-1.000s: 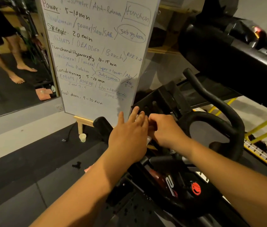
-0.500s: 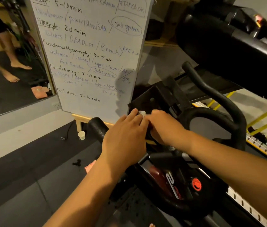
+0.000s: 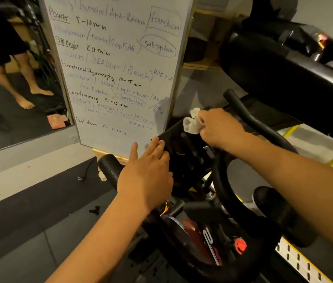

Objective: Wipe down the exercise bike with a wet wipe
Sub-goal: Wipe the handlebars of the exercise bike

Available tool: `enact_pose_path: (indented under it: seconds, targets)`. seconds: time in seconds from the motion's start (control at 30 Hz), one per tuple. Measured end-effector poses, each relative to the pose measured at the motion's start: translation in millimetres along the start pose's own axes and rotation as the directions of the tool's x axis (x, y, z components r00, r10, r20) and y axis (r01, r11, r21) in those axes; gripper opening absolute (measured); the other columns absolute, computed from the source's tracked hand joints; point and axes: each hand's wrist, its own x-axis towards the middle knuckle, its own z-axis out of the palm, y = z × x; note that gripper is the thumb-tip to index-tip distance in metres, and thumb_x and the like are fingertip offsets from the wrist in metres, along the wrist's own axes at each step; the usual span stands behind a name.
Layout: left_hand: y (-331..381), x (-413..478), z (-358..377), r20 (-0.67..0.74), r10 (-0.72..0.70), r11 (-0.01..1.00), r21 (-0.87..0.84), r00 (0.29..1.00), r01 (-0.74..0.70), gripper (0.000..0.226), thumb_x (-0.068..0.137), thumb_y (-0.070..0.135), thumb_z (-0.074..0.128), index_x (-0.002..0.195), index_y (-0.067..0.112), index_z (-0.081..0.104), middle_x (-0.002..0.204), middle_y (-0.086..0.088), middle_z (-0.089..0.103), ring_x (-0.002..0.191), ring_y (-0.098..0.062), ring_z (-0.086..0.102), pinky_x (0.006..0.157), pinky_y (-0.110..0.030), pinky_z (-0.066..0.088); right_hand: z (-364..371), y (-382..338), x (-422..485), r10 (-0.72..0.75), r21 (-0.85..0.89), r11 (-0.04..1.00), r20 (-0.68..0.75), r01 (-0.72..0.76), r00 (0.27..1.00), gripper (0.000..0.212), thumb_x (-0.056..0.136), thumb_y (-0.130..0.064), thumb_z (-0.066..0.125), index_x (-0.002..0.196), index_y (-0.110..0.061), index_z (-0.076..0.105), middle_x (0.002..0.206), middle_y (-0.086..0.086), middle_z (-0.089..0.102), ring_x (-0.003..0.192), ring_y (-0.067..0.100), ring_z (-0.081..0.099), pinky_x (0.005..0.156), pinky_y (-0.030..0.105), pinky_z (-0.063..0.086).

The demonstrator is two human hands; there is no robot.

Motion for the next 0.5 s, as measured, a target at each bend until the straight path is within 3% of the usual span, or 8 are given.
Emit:
enact_pose_path:
  seconds: [0.1,0.2,0.27,0.37,0.43,0.5]
  targets:
    - [23,6,7,-0.010,-0.023,0.991,0.132,1.000,0.024,0.067,0.102,0.054,0.020,0.155,0.014,0.022,0.164,-0.018,0.007,0.150,-0.037,-0.013,0.117,-0.064,-0.003,-13,7,-16,-0.038,-0.222,0.969,0.301,0.109,0.953,0.021,0.087,-0.019,0.058,0.107,-0.013,0.059,0.080,0.003,0.050,0.068,0.021,0.051,0.061,0.032,0.046]
    - [45,10,18,-0.004,-0.039,0.989,0.143,0.999,0.040,0.081,0.096,0.067,0.018,0.156,0.013,0.017,0.161,-0.025,0.010,0.145,-0.047,-0.021,0.112,-0.068,-0.008,-35,14,-18,-0.115,-0.140,0.968,0.487,0.208,0.866,0.017,0.089,-0.028,0.056,0.082,-0.016,0.065,0.073,0.004,0.058,0.068,0.021,0.054,0.056,0.027,0.042]
    - [48,14,22,-0.001,-0.042,0.986,0.163,0.999,0.041,0.086,0.094,0.071,0.014,0.157,0.013,0.010,0.162,-0.026,0.002,0.145,-0.045,-0.023,0.109,-0.069,-0.011,-54,19,0,-0.181,0.015,0.982,0.349,0.187,0.919,0.023,0.087,-0.025,0.058,0.066,-0.018,0.057,0.066,0.003,0.055,0.063,0.021,0.051,0.053,0.028,0.037]
    - [46,17,27,0.031,-0.059,0.986,0.156,0.998,0.053,0.087,0.093,0.073,0.010,0.158,0.015,0.002,0.161,-0.024,-0.013,0.145,-0.040,-0.028,0.109,-0.069,-0.012,-52,16,29,-0.211,0.260,0.941,-0.039,0.214,0.977,0.003,0.089,-0.018,0.055,0.091,-0.016,0.057,0.086,0.000,0.052,0.080,0.022,0.051,0.064,0.029,0.035]
    - [47,18,27,0.060,-0.071,0.987,0.147,0.996,0.061,0.087,0.092,0.074,0.009,0.158,0.016,-0.001,0.161,-0.022,-0.017,0.144,-0.039,-0.031,0.110,-0.068,-0.014,-24,9,37,-0.344,0.175,0.922,-0.039,0.345,0.938,0.021,0.090,-0.013,0.052,0.111,-0.016,0.055,0.101,0.005,0.050,0.096,0.026,0.051,0.074,0.029,0.033]
    - [49,18,24,0.073,-0.080,0.986,0.154,0.994,0.068,0.088,0.092,0.075,0.007,0.157,0.018,-0.004,0.161,-0.021,-0.019,0.142,-0.038,-0.034,0.110,-0.067,-0.017,2,8,37,-0.429,0.153,0.887,-0.078,0.436,0.900,0.022,0.093,-0.011,0.049,0.113,-0.008,0.058,0.107,0.013,0.055,0.104,0.030,0.050,0.075,0.027,0.029]
